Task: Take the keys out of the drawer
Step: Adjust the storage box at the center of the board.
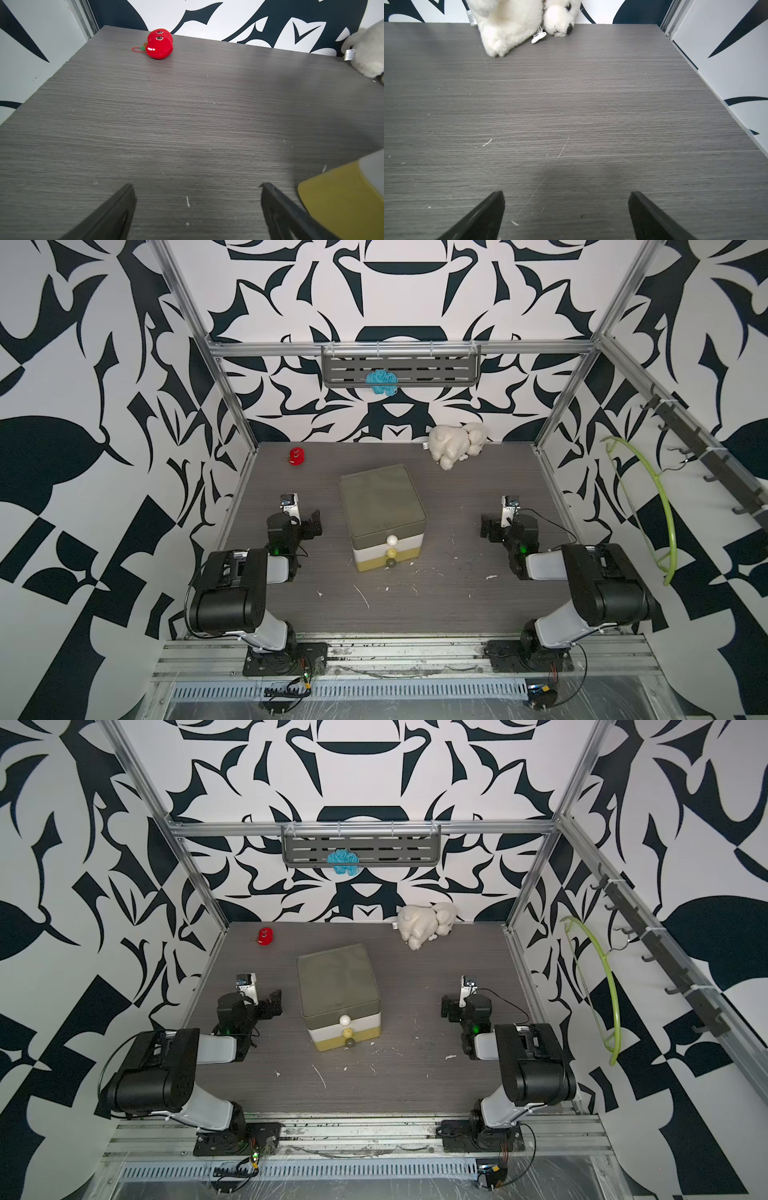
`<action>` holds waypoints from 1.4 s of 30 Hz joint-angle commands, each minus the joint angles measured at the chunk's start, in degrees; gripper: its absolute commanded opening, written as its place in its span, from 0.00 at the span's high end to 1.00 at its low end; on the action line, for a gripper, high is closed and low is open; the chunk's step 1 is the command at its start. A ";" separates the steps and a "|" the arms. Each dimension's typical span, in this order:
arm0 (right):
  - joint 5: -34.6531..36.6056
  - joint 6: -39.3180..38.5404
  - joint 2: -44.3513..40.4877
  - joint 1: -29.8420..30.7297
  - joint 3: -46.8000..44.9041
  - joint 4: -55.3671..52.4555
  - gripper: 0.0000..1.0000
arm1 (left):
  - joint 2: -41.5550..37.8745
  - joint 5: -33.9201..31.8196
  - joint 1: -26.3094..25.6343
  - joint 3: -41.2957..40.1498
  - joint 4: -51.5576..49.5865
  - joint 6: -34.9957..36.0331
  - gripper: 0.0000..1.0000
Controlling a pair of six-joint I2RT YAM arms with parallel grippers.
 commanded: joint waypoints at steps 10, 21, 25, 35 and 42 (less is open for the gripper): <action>0.43 -0.73 -1.06 0.32 0.52 1.79 0.01 | -0.24 -0.27 -0.09 1.05 -0.08 0.58 0.01; 0.43 -0.75 -1.11 0.33 0.49 1.84 0.01 | -0.11 -0.33 -0.09 1.00 -0.02 0.58 0.01; 0.35 -0.77 -1.10 0.34 0.51 1.82 0.01 | -0.12 -0.28 -0.09 1.00 -0.04 0.58 0.01; 0.52 -0.62 -1.78 0.37 1.03 0.38 0.01 | -0.42 0.08 -0.09 1.23 -0.87 1.00 0.01; 1.96 -0.02 -6.36 0.32 3.19 -7.08 0.01 | -6.13 -1.71 1.40 0.08 -3.09 -1.66 0.01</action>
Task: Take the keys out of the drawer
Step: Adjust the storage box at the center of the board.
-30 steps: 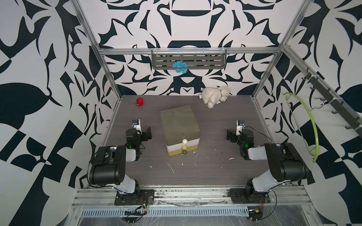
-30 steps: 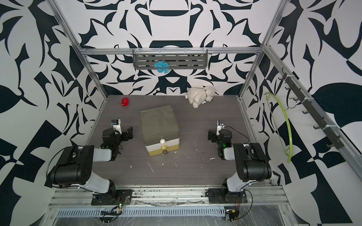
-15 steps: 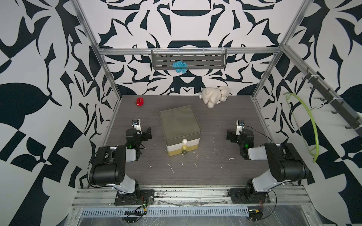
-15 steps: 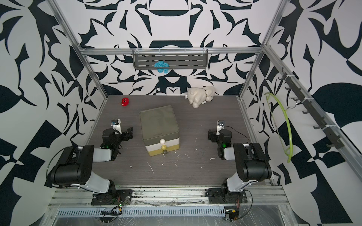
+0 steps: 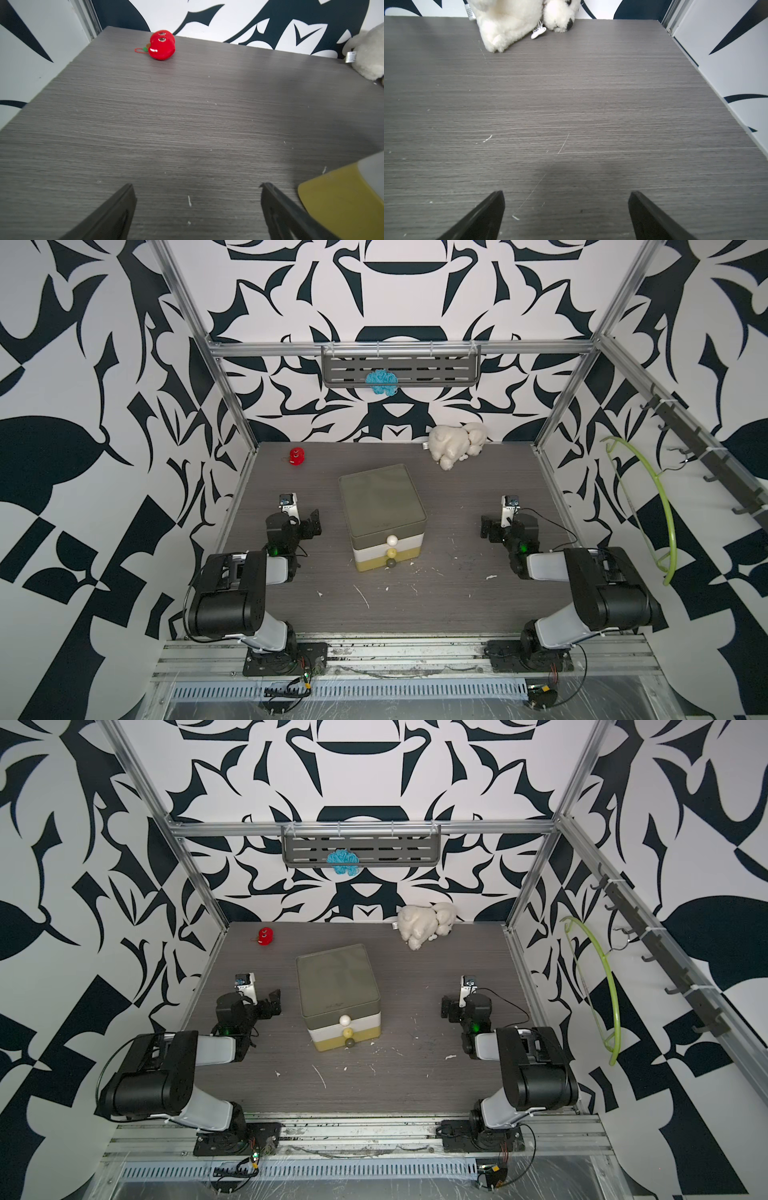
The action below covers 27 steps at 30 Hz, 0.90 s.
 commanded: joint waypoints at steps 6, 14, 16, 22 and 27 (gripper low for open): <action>8.18 3.37 -8.72 0.27 10.57 -23.72 0.01 | -12.43 -4.01 0.70 9.65 -29.44 -7.14 0.01; 1.44 15.69 -11.52 -0.17 24.30 -48.98 0.02 | -17.93 -0.84 0.70 20.39 -52.72 -16.10 0.01; -2.58 17.96 -11.85 -0.14 26.75 -52.10 0.04 | -19.40 0.39 0.70 21.22 -54.99 -17.51 0.01; -15.00 20.90 -10.37 1.16 35.70 -60.74 0.09 | -23.47 4.49 0.70 22.38 -58.12 -21.68 0.01; -21.62 23.23 -7.17 5.17 42.86 -65.93 0.12 | -24.90 9.56 0.28 22.90 -56.57 -25.72 0.01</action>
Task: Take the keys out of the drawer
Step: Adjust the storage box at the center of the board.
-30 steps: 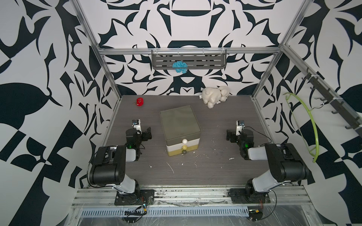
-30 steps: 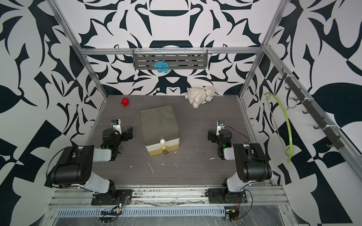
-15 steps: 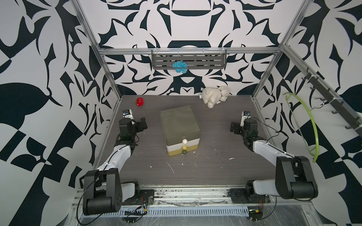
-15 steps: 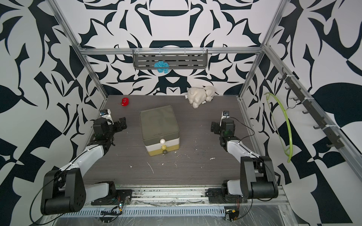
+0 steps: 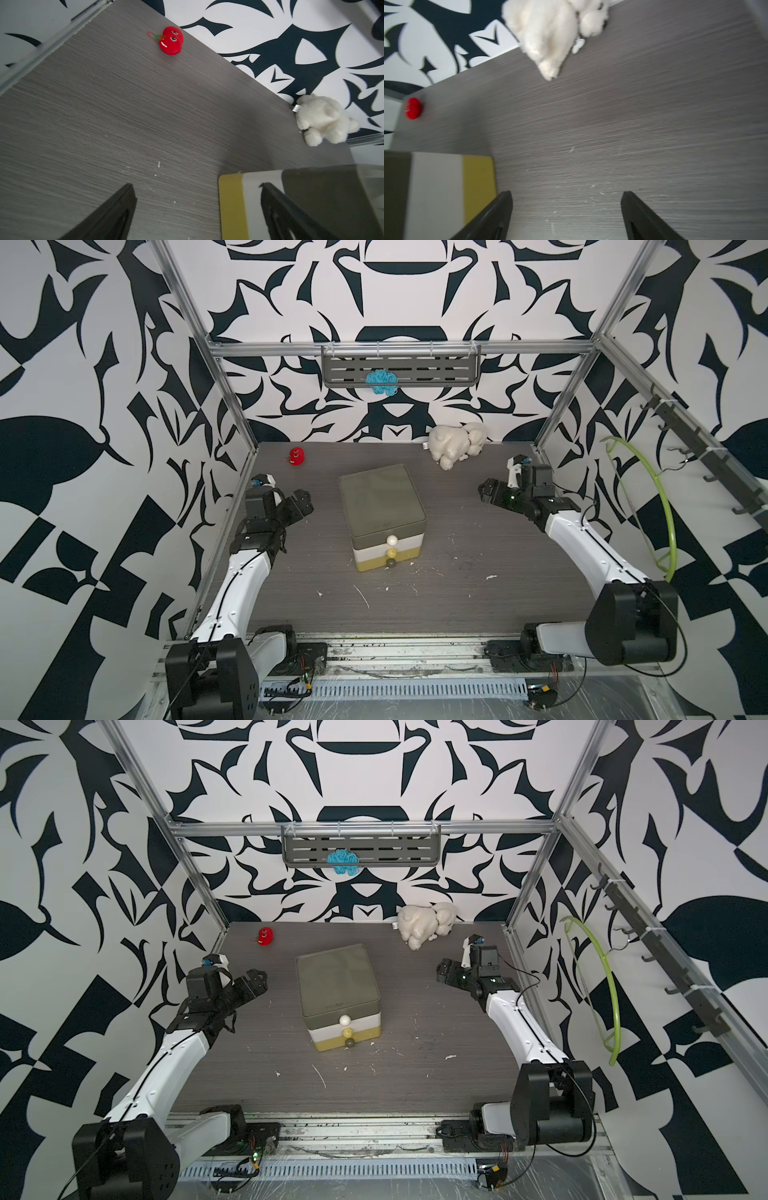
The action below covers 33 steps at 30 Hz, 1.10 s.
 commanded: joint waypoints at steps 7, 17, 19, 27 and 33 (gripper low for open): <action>-11.59 7.14 3.80 8.38 12.10 -9.33 0.06 | -1.71 10.81 -0.86 4.62 -1.56 -7.17 0.01; -18.45 11.61 4.28 10.46 19.26 -11.76 0.01 | -6.39 14.75 -4.07 9.70 -10.44 -13.24 0.01; -18.69 12.19 4.03 11.37 20.88 -13.83 0.01 | -9.01 13.64 -6.14 11.46 -16.14 -13.90 0.01; -17.14 11.87 1.15 20.65 22.54 -20.11 0.01 | -18.30 17.03 -9.22 13.51 -27.26 -16.78 0.01; -6.99 14.64 -0.18 27.93 23.16 -26.04 0.01 | -18.18 22.94 -9.31 12.54 -27.84 -18.18 0.01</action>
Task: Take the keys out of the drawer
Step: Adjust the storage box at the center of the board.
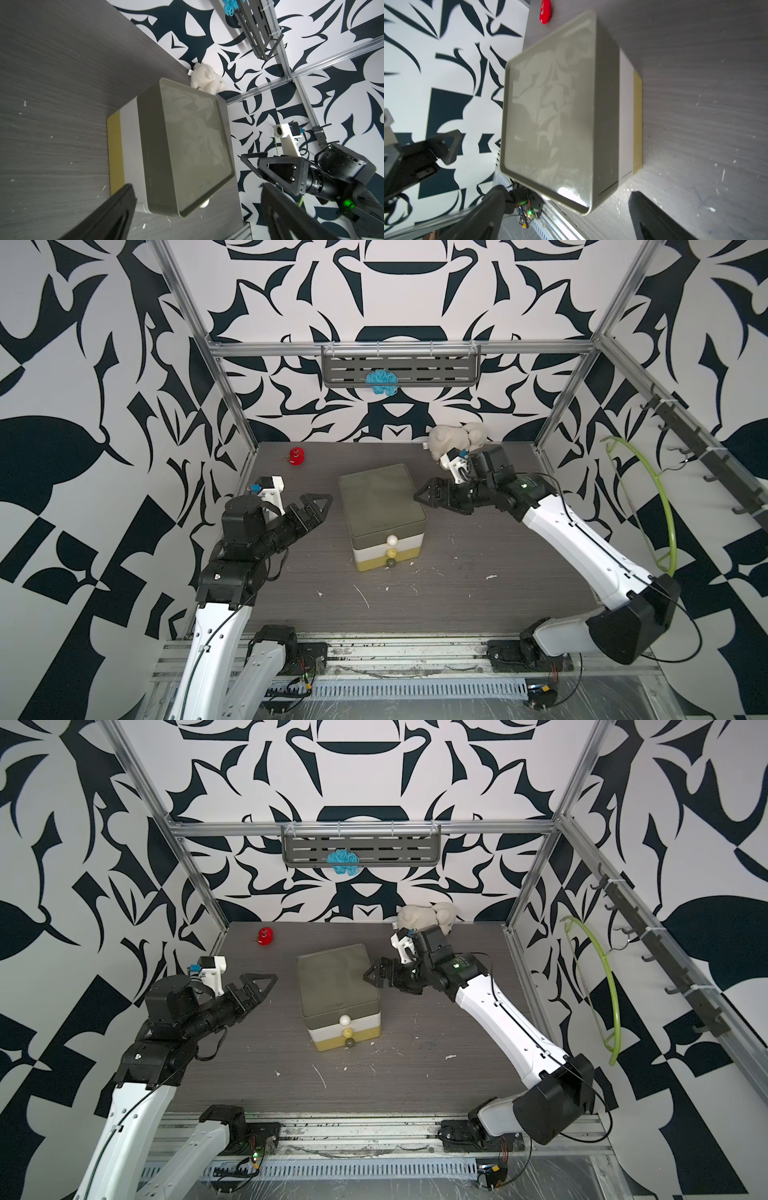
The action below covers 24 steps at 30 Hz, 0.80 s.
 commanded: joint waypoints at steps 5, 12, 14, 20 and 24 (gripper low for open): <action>11.55 2.54 -1.69 4.39 1.85 -6.95 0.01 | 3.60 4.44 -1.78 -0.31 -2.89 -0.62 0.01; 11.29 -5.10 1.38 4.46 6.60 -11.36 0.01 | 9.66 -6.64 -14.55 2.57 -4.11 -1.63 0.01; 10.03 -7.09 3.29 4.39 8.05 -11.66 0.01 | 11.36 -9.45 -17.08 3.20 -5.25 -1.82 0.01; 6.56 -6.85 7.79 4.44 11.16 -10.18 0.03 | 11.87 -12.56 -19.03 2.50 -5.99 -3.48 0.01; 5.87 -6.76 9.14 4.46 11.66 -8.80 0.04 | 12.98 -13.09 -19.02 3.33 -7.03 -1.67 0.01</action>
